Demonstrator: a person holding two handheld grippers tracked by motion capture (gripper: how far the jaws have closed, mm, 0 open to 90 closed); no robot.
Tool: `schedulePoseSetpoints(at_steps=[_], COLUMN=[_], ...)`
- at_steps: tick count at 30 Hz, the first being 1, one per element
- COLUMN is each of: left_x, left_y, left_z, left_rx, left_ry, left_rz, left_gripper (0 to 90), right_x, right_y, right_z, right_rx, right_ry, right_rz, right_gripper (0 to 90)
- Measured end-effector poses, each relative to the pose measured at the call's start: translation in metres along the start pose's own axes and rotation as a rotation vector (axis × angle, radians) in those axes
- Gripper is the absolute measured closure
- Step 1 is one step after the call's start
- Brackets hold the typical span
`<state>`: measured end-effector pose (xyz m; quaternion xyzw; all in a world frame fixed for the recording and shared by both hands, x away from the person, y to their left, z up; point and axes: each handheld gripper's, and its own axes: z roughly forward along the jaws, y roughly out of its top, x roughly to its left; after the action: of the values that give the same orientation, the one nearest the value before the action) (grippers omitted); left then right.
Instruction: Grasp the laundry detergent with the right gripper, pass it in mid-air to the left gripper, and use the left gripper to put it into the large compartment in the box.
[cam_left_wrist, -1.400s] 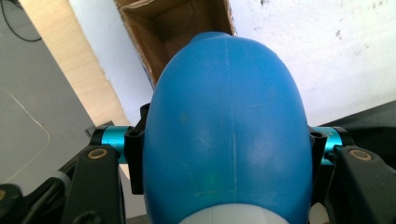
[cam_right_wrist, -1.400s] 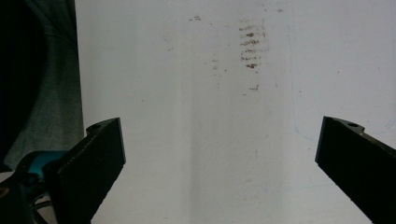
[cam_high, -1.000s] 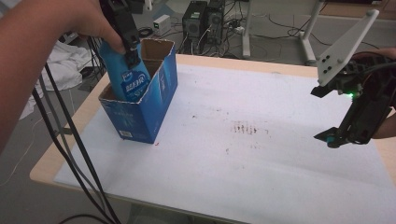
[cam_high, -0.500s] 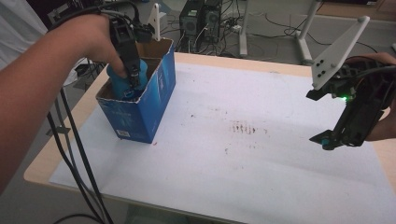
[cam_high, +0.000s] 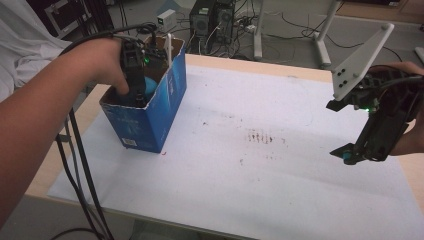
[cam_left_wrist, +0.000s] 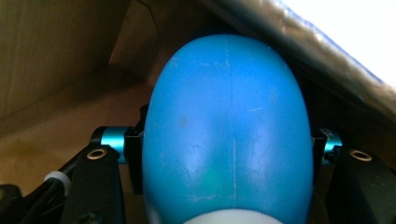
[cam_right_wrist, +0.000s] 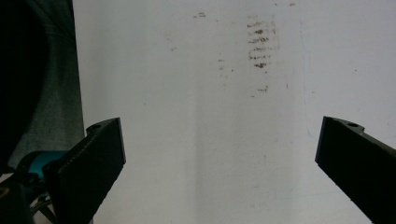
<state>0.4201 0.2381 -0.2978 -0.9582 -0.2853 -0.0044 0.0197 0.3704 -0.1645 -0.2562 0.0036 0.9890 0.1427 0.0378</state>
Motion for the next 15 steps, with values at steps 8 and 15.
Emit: schedulePoseSetpoints(at_steps=[8,15], left_x=[0.0044,0.0037], left_y=[-0.0009,-0.0012], left_z=[0.0005,-0.0033], left_rx=[0.004,0.001], left_ry=[-0.023,-0.033], left_rz=[0.002,0.024], left_gripper=[38.0,28.3], right_x=[-0.0005,-0.0004], right_y=[0.0010,0.0021], right_z=[0.0040,0.0047], right_rx=[0.006,0.011], right_ry=[0.010,0.012], right_rz=[0.003,0.001], right_gripper=[0.7,0.7])
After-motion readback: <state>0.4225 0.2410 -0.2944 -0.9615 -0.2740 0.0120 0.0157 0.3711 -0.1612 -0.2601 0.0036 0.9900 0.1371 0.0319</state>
